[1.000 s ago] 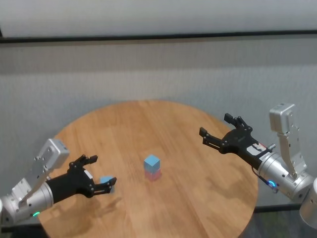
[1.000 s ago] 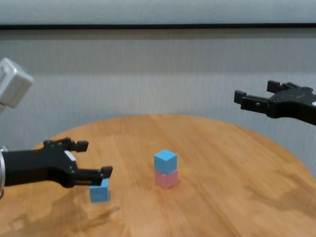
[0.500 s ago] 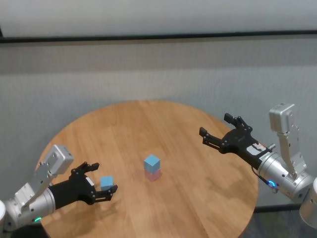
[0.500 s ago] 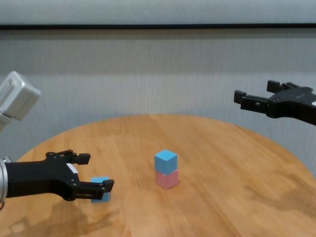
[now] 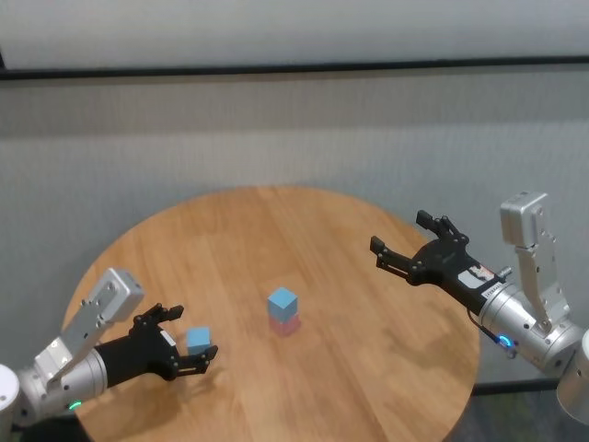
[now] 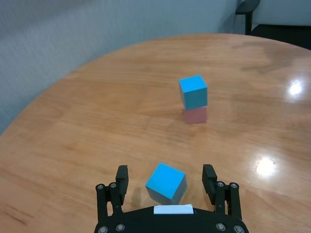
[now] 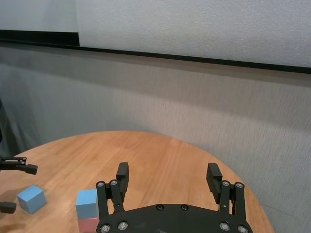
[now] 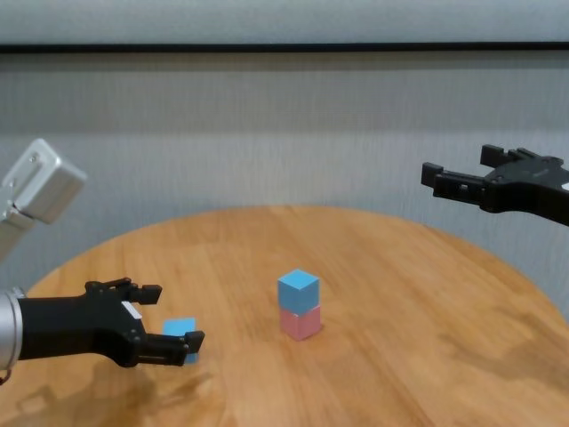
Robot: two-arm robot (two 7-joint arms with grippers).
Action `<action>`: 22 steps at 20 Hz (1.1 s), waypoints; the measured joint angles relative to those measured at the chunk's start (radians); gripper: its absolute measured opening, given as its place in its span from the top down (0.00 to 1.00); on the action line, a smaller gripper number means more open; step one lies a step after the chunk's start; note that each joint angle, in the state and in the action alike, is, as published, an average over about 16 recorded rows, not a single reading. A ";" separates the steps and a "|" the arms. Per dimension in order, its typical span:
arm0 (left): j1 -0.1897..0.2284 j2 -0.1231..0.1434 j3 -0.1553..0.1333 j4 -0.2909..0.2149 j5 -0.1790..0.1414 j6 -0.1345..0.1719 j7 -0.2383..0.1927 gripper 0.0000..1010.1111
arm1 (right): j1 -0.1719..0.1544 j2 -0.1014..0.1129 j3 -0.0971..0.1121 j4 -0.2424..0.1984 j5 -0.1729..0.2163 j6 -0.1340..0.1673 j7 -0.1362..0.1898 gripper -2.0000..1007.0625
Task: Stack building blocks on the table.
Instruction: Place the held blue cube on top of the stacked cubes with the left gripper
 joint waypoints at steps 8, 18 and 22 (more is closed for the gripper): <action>-0.023 -0.019 0.007 0.048 0.009 0.005 -0.003 0.01 | 0.000 0.000 0.000 0.000 0.000 0.000 0.000 0.00; -0.041 -0.038 0.013 0.085 0.009 0.006 -0.013 0.01 | 0.000 0.000 0.000 0.000 0.000 0.000 0.000 0.00; -0.044 -0.042 0.015 0.092 0.008 0.010 -0.012 0.01 | 0.000 0.000 0.000 0.000 0.000 0.000 0.000 0.00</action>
